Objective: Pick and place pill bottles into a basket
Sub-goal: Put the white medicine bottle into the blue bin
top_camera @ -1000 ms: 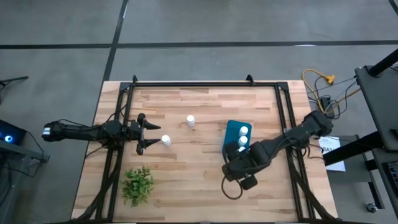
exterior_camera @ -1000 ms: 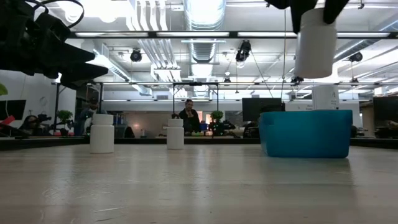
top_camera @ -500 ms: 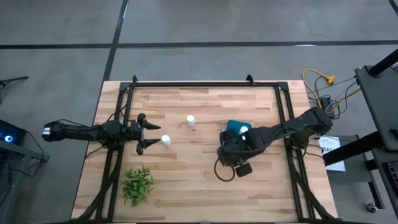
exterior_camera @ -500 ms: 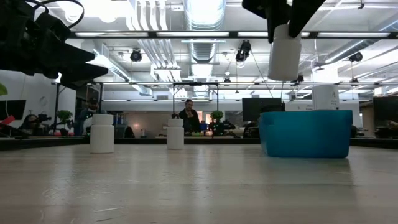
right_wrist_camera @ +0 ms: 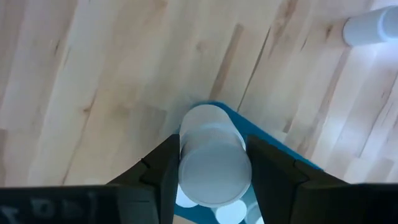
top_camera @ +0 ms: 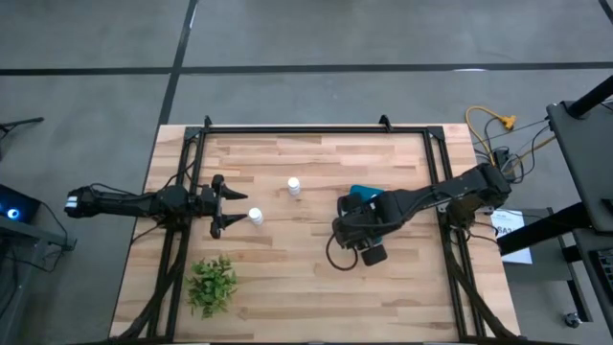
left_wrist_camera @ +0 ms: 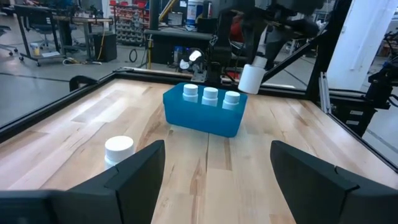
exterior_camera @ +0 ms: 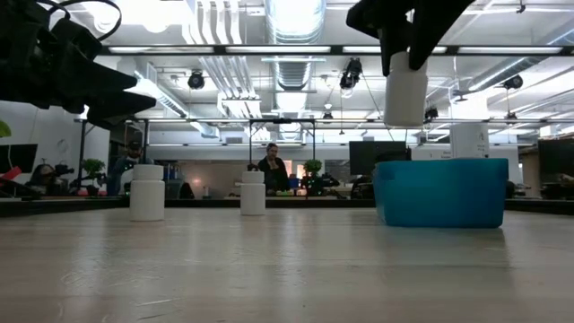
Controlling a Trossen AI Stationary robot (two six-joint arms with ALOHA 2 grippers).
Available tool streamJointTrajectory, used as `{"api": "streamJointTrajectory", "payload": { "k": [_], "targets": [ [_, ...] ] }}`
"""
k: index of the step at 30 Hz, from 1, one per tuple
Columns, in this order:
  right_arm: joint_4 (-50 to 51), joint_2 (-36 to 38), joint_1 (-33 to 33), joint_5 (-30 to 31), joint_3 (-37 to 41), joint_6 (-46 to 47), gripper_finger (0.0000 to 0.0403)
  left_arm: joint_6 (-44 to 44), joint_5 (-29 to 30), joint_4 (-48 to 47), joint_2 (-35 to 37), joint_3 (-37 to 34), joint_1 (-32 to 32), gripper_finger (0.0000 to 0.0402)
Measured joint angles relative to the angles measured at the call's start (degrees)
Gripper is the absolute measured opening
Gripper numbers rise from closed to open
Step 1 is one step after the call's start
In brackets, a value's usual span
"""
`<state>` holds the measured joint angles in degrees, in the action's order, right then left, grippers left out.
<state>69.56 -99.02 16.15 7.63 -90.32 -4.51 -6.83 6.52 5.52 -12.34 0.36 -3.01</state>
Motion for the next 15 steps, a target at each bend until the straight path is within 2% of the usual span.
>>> {"api": "streamJointTrajectory", "payload": {
  "k": [10, 15],
  "targets": [
    [-1.4, 0.6, -2.2, -0.1, 5.1, -0.9, 0.0147, 0.0, 0.0, 0.0, 0.0, 0.0, 0.0, 0.0274],
    [-4.3, 4.6, -4.5, -0.1, 9.7, -1.1, 0.0147, 0.0, 0.0, 0.0, 0.0, 0.0, 0.0, 0.0274]
  ]
}}
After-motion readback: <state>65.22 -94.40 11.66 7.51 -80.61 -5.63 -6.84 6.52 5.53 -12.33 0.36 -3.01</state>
